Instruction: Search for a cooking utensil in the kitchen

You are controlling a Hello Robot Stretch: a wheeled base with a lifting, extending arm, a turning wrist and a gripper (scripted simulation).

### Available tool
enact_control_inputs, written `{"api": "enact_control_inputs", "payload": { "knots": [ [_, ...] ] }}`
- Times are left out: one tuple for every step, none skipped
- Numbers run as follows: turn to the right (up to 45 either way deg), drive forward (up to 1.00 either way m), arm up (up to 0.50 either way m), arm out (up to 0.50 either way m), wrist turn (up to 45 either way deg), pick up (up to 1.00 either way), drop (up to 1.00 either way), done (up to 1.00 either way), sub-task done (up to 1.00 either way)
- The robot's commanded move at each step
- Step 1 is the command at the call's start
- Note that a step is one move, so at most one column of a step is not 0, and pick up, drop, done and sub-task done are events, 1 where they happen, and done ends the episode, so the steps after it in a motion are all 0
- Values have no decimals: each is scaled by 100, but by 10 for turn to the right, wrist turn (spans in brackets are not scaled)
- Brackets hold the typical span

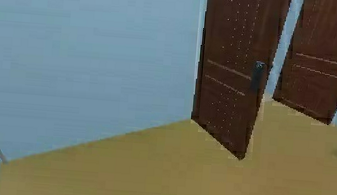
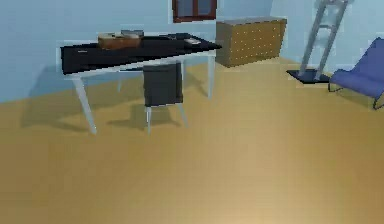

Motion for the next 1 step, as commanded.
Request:
{"api": "enact_control_inputs", "payload": {
  "knots": [
    [360,0,0,0,0,0,0,0,0]
  ]
}}
